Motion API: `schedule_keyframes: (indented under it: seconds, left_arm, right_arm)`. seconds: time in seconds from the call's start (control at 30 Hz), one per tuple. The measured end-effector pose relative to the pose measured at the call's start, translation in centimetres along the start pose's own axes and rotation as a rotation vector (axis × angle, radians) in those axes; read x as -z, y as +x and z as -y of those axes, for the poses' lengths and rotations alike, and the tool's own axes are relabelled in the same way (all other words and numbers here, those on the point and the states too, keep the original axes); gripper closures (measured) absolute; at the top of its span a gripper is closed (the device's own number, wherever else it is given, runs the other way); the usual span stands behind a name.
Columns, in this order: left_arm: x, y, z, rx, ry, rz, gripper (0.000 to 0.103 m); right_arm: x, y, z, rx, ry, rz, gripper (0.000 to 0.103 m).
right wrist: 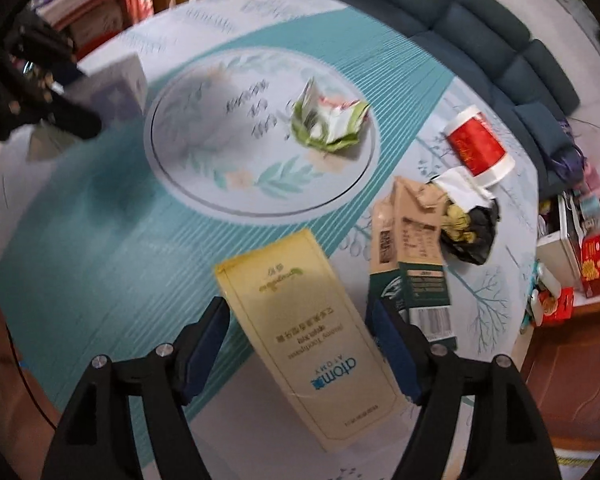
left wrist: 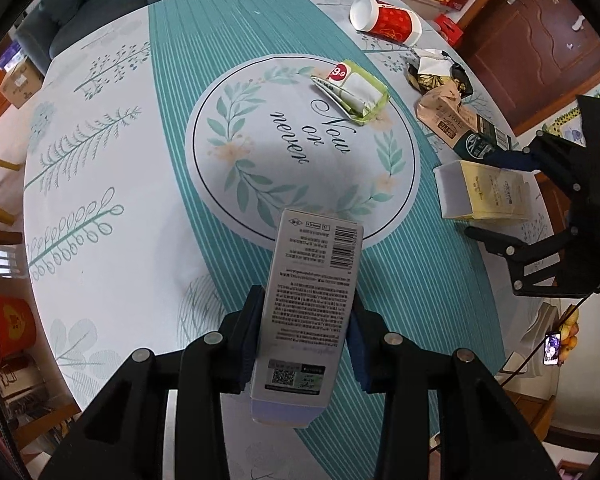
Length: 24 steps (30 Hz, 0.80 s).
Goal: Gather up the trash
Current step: 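Grasp the white barcode box with the left gripper while the right grasps the yellow atomy box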
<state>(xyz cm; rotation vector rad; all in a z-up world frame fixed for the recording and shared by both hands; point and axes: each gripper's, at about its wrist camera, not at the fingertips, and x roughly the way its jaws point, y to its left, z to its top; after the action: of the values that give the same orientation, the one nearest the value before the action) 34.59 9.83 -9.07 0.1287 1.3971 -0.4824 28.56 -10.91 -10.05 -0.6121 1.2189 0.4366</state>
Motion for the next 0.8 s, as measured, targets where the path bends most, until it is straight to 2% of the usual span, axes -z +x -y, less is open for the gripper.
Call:
schedule_keyframes:
  seconds: [0.03, 0.07, 0.1, 0.27, 0.53, 0.8]
  left_arm:
    - [0.2, -0.1, 0.0, -0.002, -0.001, 0.002, 0.066]
    - [0.3, -0.3, -0.1, -0.004, -0.002, 0.005, 0.066]
    - [0.4, -0.2, 0.1, -0.006, -0.003, 0.007, 0.066]
    - [1.0, -1.0, 0.9, -0.007, -0.002, 0.025, 0.066]
    - [2.7, -3.7, 3.8, -0.01, 0.012, 0.077, 0.066]
    - [6.2, -7.3, 8.5, -0.045, -0.031, 0.175, 0.066]
  right_arm:
    - [0.0, 0.1, 0.0, -0.009, 0.002, -0.01, 0.03]
    - [-0.1, 0.2, 0.0, -0.016, 0.01, -0.019, 0.036]
    - [-0.1, 0.2, 0.1, -0.031, 0.026, -0.023, 0.039]
    - [0.0, -0.9, 0.4, -0.116, 0.145, -0.007, 0.046]
    - [1.6, -4.6, 1.3, -0.204, 0.421, 0.101, 0.048]
    - [4.8, -7.6, 0.2, -0.253, 0.56, 0.193, 0.049]
